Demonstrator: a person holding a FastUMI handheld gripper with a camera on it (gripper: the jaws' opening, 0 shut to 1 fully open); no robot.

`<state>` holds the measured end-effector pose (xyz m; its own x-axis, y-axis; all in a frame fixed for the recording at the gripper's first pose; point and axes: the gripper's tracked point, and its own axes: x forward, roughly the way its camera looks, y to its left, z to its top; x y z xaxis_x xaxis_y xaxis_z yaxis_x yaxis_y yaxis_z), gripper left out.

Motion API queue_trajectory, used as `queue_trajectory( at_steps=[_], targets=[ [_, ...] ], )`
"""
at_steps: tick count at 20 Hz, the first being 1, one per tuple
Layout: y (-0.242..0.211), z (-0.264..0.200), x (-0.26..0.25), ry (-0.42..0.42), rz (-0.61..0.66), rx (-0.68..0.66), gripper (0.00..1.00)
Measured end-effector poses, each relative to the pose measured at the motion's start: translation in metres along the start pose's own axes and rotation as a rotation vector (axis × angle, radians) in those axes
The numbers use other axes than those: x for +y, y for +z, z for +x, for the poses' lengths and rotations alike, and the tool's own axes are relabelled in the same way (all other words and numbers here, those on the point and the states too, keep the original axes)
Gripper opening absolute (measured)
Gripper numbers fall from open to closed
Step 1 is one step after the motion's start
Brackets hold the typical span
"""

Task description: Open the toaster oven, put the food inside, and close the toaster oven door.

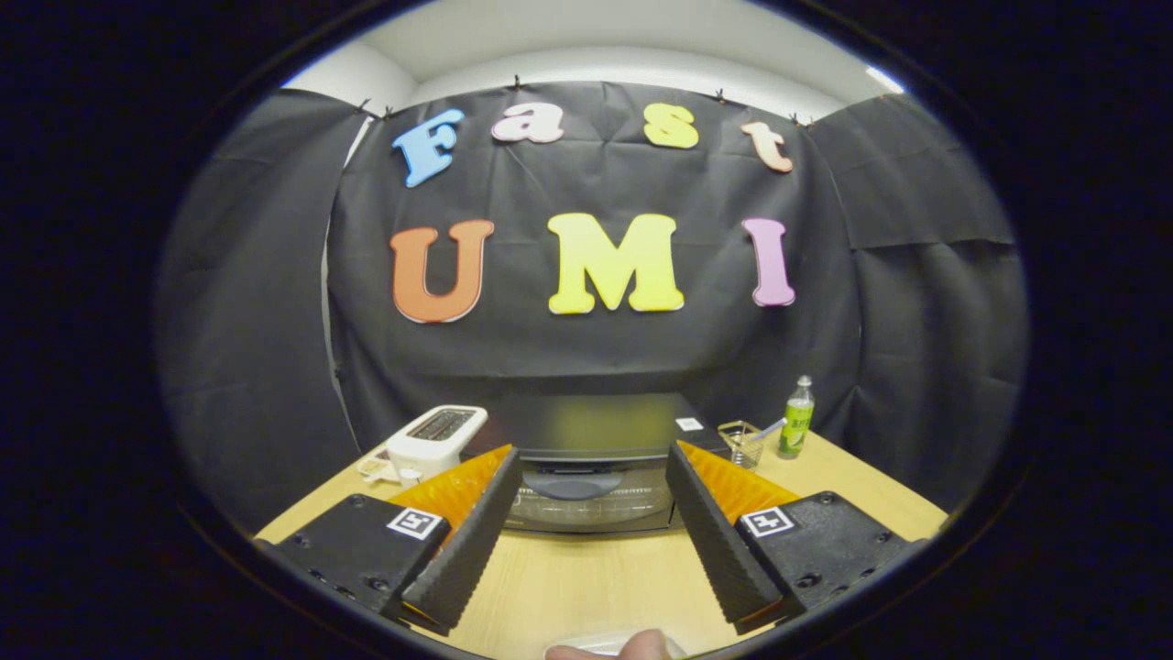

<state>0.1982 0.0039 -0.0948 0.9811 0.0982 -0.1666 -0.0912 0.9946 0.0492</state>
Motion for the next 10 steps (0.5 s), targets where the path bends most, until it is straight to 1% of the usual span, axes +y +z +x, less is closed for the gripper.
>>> queue_trajectory(
  at_steps=[2,4,6,7,8,10],
  targets=[
    [0.032,-0.032,-0.006,-0.027,0.009,-0.062,1.0],
    [0.05,-0.068,-0.004,-0.029,0.016,-0.095,1.0],
    [0.067,-0.102,-0.008,-0.057,0.007,-0.124,1.0],
    [0.07,-0.117,-0.011,-0.079,-0.009,-0.129,1.0],
    [0.071,-0.134,-0.01,-0.08,-0.018,-0.128,1.0],
    [0.07,-0.16,0.005,-0.049,-0.024,-0.126,1.0]
  ],
)
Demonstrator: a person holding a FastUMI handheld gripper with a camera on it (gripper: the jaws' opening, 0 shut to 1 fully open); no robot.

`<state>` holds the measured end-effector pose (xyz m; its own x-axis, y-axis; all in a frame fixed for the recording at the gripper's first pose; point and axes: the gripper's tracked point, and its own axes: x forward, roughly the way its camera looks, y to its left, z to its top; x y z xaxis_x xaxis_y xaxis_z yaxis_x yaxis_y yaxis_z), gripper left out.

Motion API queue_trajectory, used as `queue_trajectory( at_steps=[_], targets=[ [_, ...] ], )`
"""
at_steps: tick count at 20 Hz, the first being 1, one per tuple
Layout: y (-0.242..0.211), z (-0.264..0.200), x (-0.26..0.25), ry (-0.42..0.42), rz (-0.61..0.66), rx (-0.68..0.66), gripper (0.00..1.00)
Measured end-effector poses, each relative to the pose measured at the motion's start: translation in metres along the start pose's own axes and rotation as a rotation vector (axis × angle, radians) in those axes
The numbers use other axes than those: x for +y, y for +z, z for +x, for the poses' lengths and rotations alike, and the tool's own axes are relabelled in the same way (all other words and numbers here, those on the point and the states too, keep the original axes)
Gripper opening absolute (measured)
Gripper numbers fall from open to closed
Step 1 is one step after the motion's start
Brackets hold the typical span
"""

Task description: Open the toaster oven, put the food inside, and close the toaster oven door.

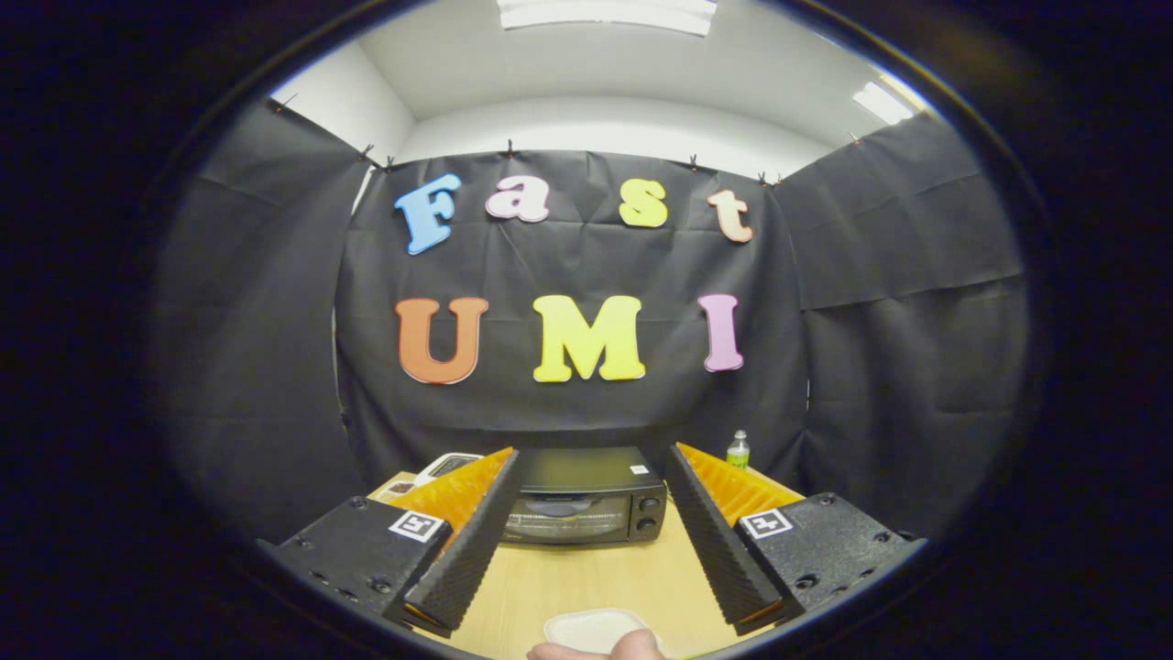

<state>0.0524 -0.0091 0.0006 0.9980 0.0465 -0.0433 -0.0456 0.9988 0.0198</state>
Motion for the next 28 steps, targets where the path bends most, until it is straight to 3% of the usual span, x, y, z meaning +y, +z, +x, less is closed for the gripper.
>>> queue_trajectory(
  at_steps=[4,9,18,28],
  targets=[
    [0.006,-0.045,0.011,0.029,0.005,-0.013,1.0],
    [0.002,-0.069,0.011,0.018,-0.001,-0.049,1.0],
    [-0.026,-0.07,0.022,0.001,0.038,-0.003,1.0],
    [-0.021,-0.067,0.029,0.011,0.018,-0.002,1.0]
  ],
)
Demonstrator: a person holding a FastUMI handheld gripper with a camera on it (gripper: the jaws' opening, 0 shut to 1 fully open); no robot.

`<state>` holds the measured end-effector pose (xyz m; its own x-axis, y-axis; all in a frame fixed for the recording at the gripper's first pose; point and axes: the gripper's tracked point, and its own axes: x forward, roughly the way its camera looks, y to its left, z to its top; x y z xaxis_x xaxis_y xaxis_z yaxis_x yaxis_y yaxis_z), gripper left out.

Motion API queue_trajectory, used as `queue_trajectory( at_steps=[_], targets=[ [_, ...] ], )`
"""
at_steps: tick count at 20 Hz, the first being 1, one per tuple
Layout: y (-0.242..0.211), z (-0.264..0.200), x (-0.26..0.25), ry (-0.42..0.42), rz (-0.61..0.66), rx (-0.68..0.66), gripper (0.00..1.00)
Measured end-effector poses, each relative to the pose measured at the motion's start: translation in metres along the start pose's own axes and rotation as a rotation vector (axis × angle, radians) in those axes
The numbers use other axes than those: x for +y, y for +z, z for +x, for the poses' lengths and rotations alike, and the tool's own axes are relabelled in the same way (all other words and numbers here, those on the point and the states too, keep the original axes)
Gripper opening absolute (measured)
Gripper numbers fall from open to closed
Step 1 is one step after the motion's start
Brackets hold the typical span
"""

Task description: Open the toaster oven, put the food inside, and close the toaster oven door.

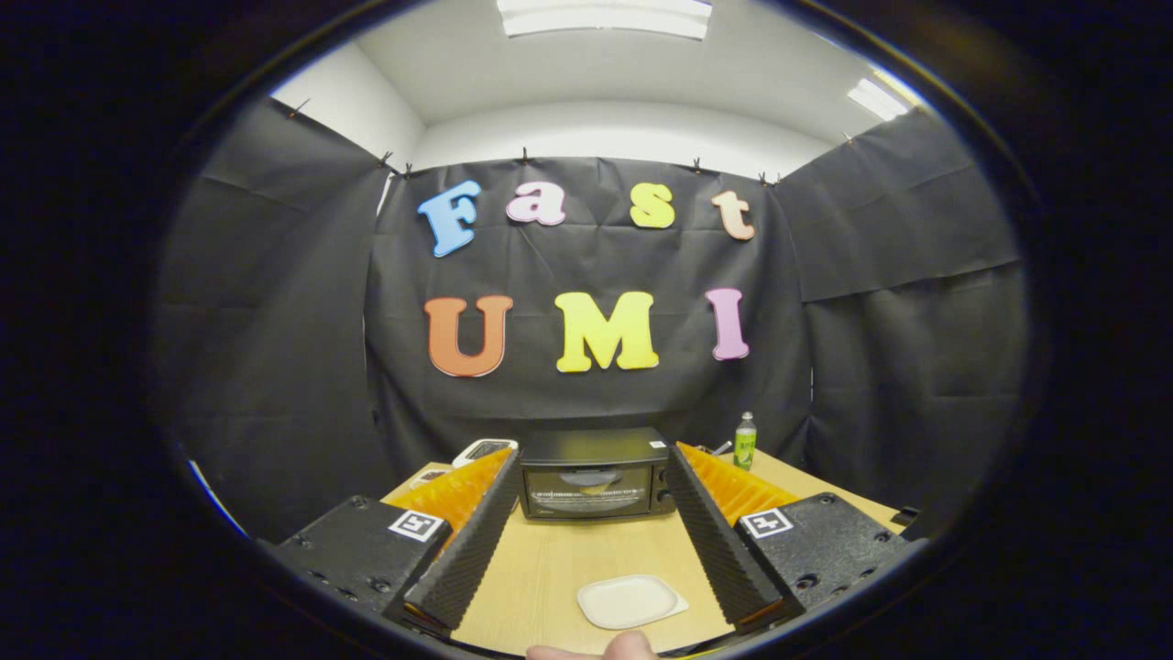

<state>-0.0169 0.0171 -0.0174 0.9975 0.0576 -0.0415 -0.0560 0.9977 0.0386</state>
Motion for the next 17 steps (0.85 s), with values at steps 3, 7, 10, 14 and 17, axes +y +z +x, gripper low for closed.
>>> queue_trajectory(
  at_steps=[3,7,10,14,17],
  targets=[
    [-0.0008,-0.0001,0.0009,-0.002,-0.002,-0.002,1.0],
    [0.0022,0.001,0.0052,0.002,-0.022,-0.012,1.0],
    [0.0046,-0.0021,0.0094,0.012,-0.035,-0.02,1.0],
    [0.0037,-0.002,0.0097,0.013,-0.03,-0.017,1.0],
    [0.0027,0.0005,0.0091,0.012,-0.022,-0.011,1.0]
  ],
)
